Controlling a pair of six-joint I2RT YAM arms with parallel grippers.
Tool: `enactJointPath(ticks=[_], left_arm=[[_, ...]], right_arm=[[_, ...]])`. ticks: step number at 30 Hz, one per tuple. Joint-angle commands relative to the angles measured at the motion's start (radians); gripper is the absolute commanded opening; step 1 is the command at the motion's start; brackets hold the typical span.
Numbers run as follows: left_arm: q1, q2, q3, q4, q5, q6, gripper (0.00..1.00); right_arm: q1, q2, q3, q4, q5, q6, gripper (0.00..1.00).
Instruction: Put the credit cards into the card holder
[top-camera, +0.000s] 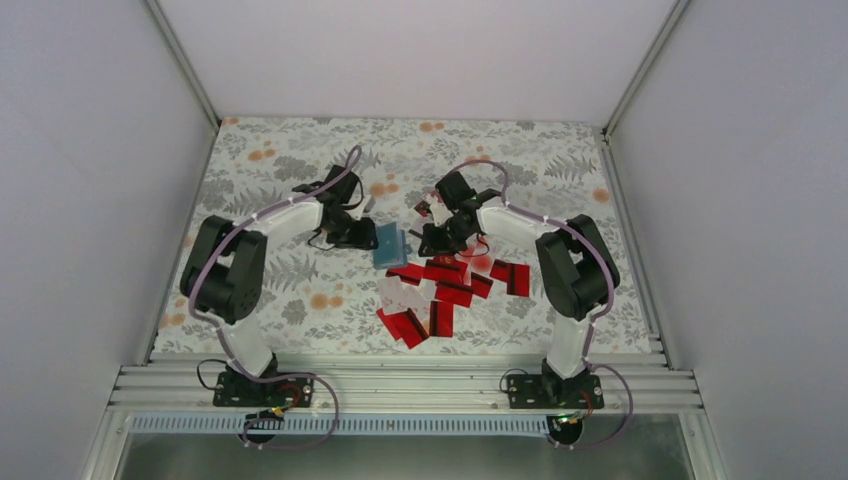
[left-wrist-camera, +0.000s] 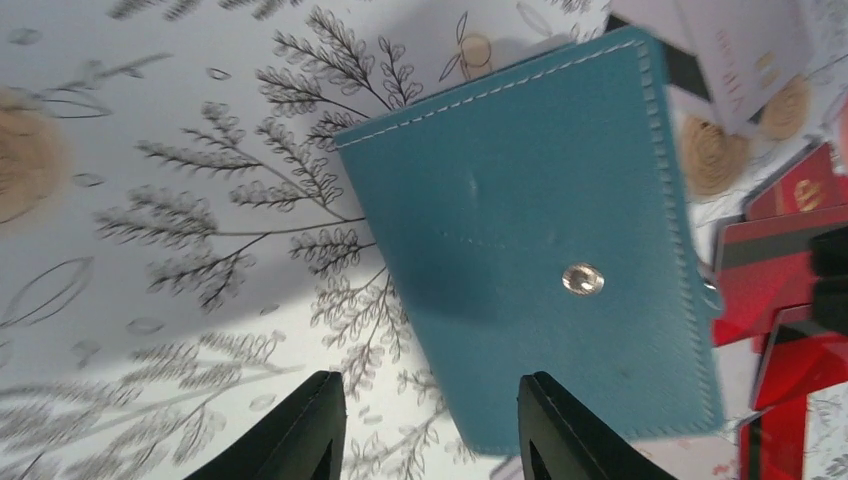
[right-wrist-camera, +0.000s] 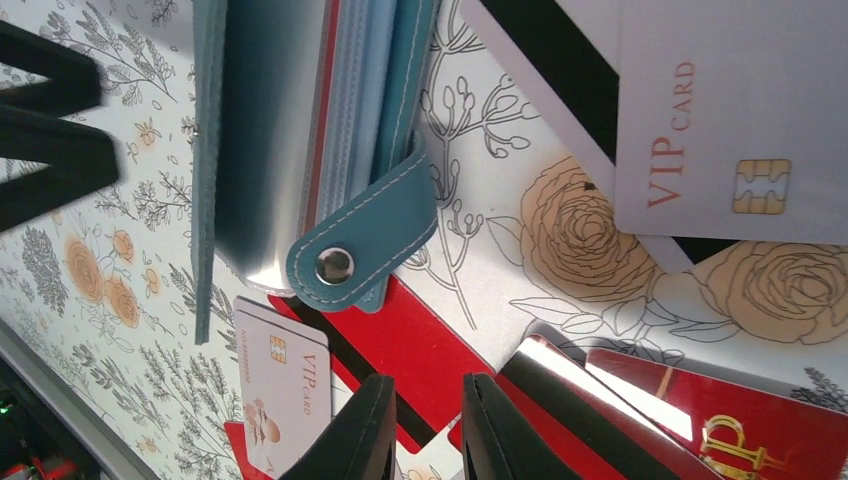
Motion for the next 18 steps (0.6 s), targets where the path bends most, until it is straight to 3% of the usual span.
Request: enactJointPath(ticks=[1, 5, 10, 18], left_arm=[[-0.011, 0.097, 0.031, 0.085, 0.083, 0.005, 0.46], [-0.034, 0.188, 0.09, 0.068, 0.06, 0.011, 0.53], [-0.052, 0.269, 0.143, 0.03, -0.001, 0.016, 0.53], [-0.105, 0.299, 0.166, -0.024, -0.095, 0.016, 0.39]], right_arm=[[-0.025, 0.012, 0.023, 0.013, -0.029, -0.001, 0.18], [-0.038, -0.002, 0.007, 0.011, -0.028, -0.003, 0.18], [-0.055, -0.035, -0.036, 0.022, -0.02, -0.002, 0.18], [-0.07, -0.029, -0.047, 0.079, -0.122, 0.001, 0.18]])
